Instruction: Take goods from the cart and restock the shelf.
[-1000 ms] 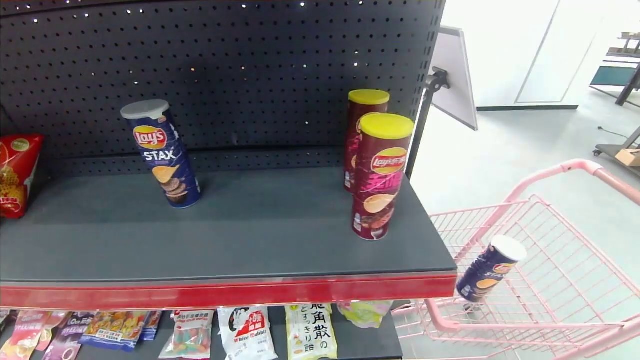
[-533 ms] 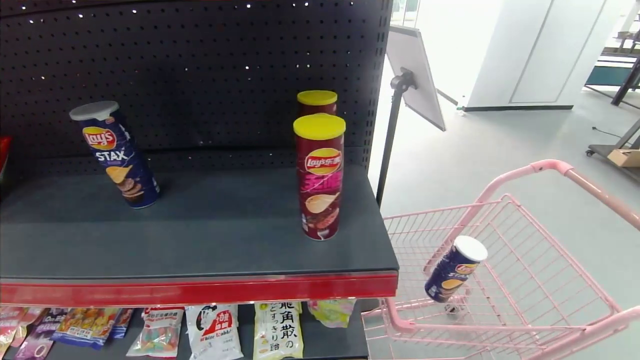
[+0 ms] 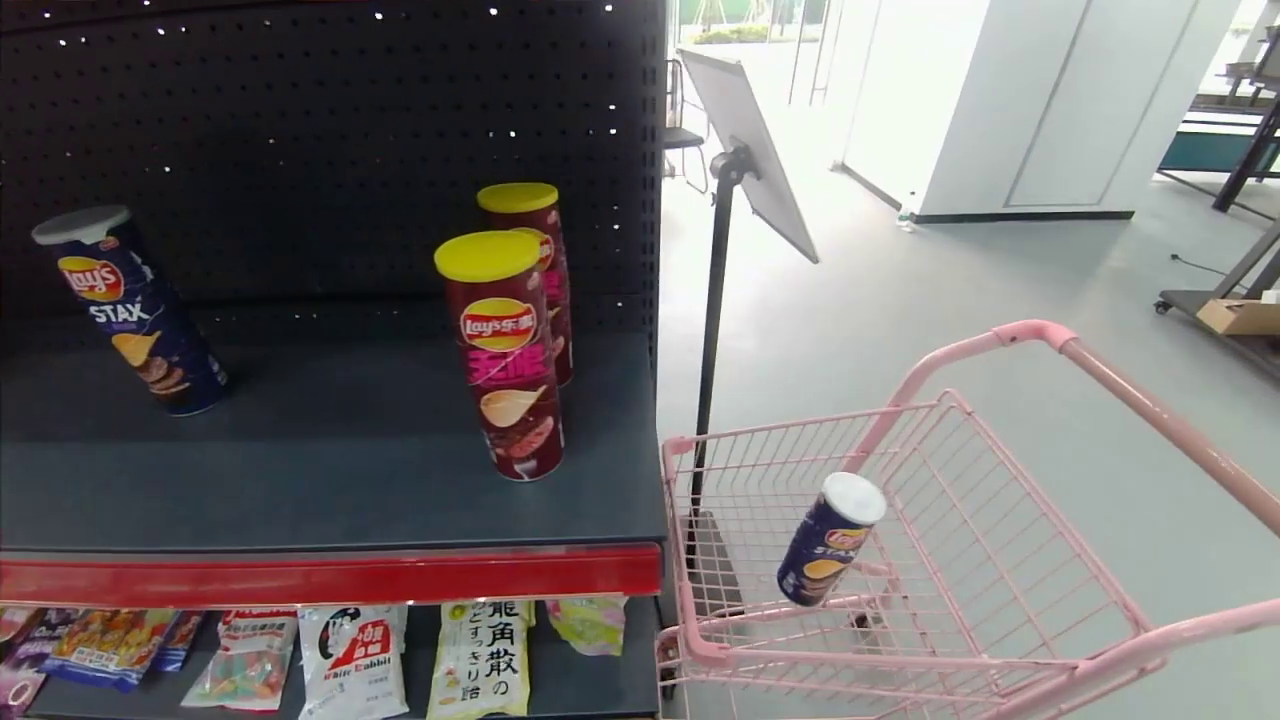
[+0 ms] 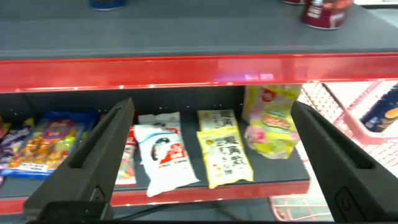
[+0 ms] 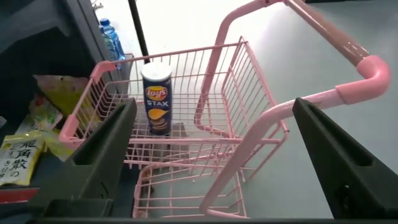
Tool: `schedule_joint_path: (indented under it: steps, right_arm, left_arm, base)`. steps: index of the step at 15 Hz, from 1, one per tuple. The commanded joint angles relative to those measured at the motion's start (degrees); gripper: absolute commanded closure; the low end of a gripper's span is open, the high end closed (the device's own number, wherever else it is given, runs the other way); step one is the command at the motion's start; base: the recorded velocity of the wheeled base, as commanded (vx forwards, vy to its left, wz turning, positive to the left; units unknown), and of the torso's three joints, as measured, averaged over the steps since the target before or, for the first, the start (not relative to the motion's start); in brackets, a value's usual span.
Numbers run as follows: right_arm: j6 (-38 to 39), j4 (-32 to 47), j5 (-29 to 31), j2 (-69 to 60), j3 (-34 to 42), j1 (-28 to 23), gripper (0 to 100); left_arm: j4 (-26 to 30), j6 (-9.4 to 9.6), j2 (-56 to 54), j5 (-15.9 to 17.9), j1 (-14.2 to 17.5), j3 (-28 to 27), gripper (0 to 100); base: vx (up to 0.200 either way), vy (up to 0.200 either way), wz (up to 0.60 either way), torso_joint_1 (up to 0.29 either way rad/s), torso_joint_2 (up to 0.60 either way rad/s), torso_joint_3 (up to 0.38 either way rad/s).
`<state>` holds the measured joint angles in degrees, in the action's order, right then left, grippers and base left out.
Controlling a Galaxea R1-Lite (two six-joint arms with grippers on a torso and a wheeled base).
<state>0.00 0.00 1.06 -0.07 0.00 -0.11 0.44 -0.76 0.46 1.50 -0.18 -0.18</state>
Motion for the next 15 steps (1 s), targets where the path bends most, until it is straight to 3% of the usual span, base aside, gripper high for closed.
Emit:
schedule_joint_path:
  steps: [1, 8, 12, 15]
  right_arm:
    - [0.0, 0.0, -0.01, 0.07, 0.0, 0.02, 0]
    - [0.0, 0.0, -0.01, 0.07, 0.0, 0.02, 0]
    - [0.09, 0.0, -0.01, 0.07, 0.0, 0.02, 0]
    - [0.09, 0.0, -0.09, 0.07, 0.0, 0.02, 0]
  left_arm:
    - [0.0, -0.04, 0.06, -0.09, 0.01, 0.01, 0]
    - [0.0, -0.04, -0.02, -0.01, 0.01, 0.01, 0]
    - [0.0, -0.12, -0.02, -0.01, 0.01, 0.01, 0]
    - [0.0, -0.04, -0.02, -0.01, 0.01, 0.01, 0]
  base:
    - [0.0, -0.2, 0.0, -0.002, 0.0, 0.002]
    - [0.0, -0.2, 0.0, 0.002, 0.0, 0.002]
    - [0.0, 0.0, 0.0, -0.009, 0.01, 0.012]
    - [0.0, 0.0, 0.0, -0.136, 0.33, 0.185]
